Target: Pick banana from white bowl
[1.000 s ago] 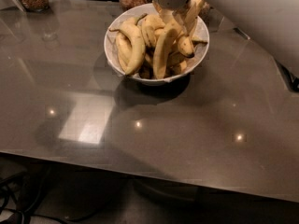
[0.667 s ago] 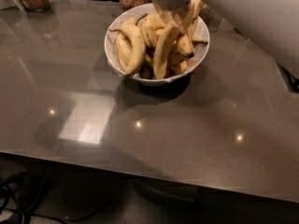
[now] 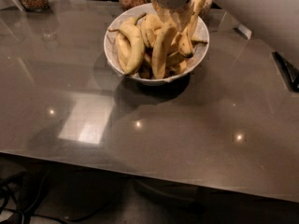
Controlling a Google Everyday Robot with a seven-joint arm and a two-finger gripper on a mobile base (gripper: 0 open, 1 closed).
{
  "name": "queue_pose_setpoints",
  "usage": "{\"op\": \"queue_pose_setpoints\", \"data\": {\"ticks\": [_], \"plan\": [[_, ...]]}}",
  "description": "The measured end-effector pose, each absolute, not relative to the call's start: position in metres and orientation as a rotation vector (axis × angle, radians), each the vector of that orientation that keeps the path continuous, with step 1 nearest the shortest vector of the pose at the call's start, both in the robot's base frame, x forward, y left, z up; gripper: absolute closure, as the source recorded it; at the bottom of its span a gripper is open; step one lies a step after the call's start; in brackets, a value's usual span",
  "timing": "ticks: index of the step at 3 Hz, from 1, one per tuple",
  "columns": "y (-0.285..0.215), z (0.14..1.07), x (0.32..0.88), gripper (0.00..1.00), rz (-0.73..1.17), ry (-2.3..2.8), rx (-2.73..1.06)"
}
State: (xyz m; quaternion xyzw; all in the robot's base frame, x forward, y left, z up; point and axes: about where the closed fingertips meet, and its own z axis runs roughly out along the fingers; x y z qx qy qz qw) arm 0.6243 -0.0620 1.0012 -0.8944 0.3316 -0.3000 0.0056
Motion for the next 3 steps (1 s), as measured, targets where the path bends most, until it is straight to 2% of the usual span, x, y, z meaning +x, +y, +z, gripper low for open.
{"op": "queue_pose_setpoints", "data": {"ticks": [3], "plan": [[-0.087,1.063,0.579,1.00,-0.677,1.134,-2.616]]}}
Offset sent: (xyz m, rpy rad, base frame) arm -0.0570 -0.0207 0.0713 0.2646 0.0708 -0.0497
